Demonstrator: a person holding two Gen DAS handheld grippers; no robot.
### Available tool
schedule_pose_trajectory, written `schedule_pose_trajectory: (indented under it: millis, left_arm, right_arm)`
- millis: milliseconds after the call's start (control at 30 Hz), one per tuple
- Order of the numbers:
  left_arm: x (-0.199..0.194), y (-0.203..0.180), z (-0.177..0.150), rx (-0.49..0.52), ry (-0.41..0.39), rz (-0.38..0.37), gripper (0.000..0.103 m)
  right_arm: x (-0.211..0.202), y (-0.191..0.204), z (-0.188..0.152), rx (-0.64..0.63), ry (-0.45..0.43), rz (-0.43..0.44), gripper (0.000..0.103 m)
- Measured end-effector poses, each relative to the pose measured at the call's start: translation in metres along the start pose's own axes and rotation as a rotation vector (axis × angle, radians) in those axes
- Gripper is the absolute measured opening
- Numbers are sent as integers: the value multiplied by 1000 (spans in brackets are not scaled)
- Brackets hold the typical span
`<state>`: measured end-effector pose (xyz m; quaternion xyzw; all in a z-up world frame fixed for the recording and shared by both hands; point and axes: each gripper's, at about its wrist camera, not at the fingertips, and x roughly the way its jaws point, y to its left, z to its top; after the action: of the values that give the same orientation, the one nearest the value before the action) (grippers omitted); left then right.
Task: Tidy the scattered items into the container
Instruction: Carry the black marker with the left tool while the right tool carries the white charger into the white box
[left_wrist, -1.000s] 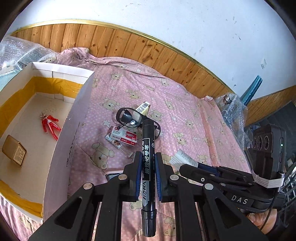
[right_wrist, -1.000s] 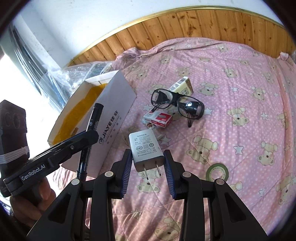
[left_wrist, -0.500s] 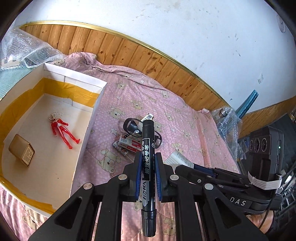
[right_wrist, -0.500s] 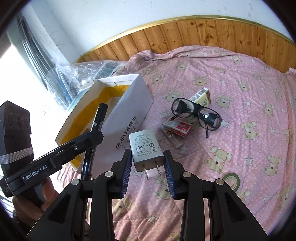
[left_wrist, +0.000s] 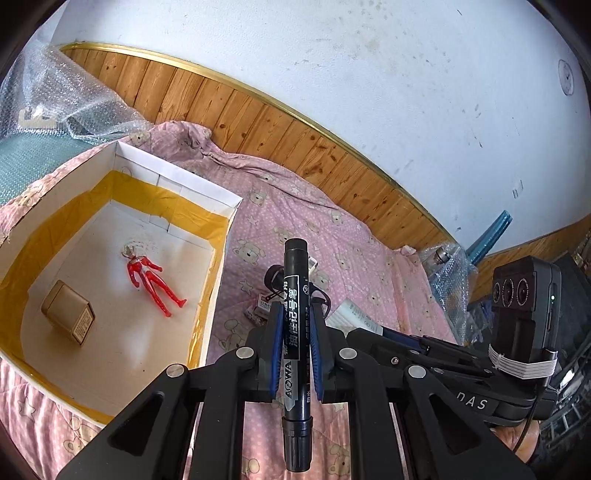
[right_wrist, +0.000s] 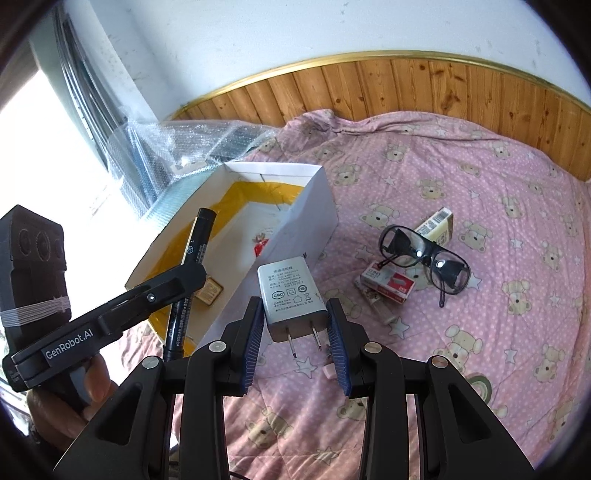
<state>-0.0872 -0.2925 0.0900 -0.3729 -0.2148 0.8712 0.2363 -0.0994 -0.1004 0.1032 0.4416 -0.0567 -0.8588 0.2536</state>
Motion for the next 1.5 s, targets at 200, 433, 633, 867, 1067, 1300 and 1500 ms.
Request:
schedule_pose_trajectory:
  millis: [200,433,633,867,1067,1300,1500]
  left_arm:
    - [-11,16,7,-33,-22,4,14]
    - [-25,36,19,-66,-59,15,14]
    - [-29,56,26,-99,-70,33,14]
    - [-24,77,31,-129,-58,66,14]
    - [-24,100,43,-166,-58,122,14]
    - [-15,133,62,-216,-43,152,14]
    - [1,152,77,-241,-28,168,14]
  right_arm:
    - [6,13,7,-19,6,10,36]
    - [13,30,23,-54,0,17,36]
    - [20,44,38,-82,-7,28,36]
    - [31,59,54,-110,-8,50,36]
    - [45,81,72,-157,-5,84,36]
    - [82,103,82,-209,43,121,36]
    - [110,110,83,-221,84,140,36]
